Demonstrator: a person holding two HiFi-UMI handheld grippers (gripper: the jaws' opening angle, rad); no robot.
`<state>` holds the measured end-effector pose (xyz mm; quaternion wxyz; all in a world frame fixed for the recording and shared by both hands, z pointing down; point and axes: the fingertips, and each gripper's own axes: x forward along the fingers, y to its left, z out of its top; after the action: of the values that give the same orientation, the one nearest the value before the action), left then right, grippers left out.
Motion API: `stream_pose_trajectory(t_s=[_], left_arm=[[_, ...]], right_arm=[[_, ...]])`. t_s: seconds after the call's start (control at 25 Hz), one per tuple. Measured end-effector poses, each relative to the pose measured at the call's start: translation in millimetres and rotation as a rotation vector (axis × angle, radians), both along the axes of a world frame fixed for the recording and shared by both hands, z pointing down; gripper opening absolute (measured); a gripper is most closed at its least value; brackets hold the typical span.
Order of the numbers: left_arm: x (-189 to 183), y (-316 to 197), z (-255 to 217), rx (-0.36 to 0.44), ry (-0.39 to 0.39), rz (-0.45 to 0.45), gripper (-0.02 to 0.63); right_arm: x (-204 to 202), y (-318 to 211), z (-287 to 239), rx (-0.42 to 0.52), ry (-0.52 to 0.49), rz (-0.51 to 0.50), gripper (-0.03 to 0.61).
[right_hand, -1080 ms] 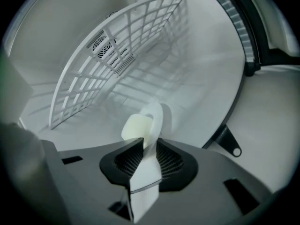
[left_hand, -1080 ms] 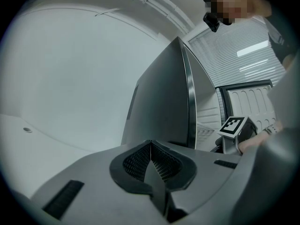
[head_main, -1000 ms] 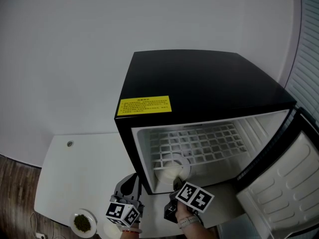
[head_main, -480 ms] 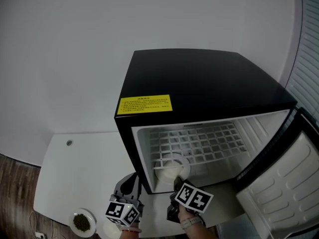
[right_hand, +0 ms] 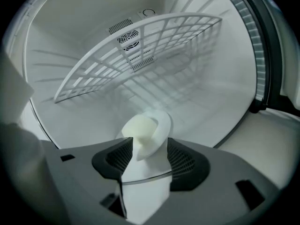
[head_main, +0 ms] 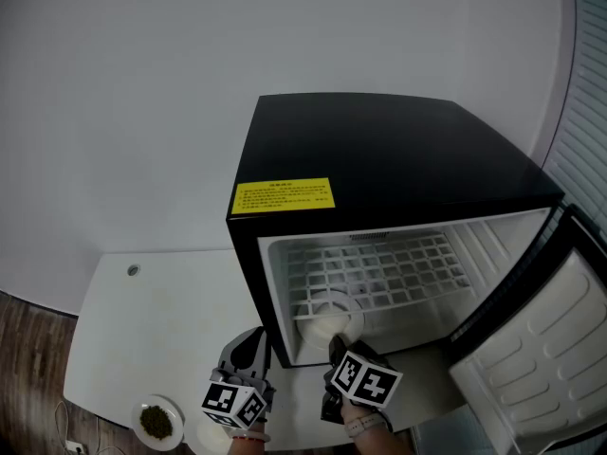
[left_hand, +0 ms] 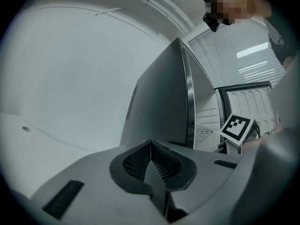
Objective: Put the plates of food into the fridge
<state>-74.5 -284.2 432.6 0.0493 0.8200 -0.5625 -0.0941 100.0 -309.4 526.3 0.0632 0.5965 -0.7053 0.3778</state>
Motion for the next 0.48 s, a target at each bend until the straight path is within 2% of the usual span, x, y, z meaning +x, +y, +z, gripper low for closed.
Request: stream_pose_trajectory(t_s=[0.28, 0.48], left_arm=[[-2, 5, -1, 0.002, 0.003, 0.002, 0.009], [-1, 12, -7, 0.007, 0.006, 0.012, 0.009]], right_arm=[[0, 10, -2, 0.023, 0.031, -0.017, 0.209], [-12, 20, -13, 0.071, 0.050, -0.070, 0.209]])
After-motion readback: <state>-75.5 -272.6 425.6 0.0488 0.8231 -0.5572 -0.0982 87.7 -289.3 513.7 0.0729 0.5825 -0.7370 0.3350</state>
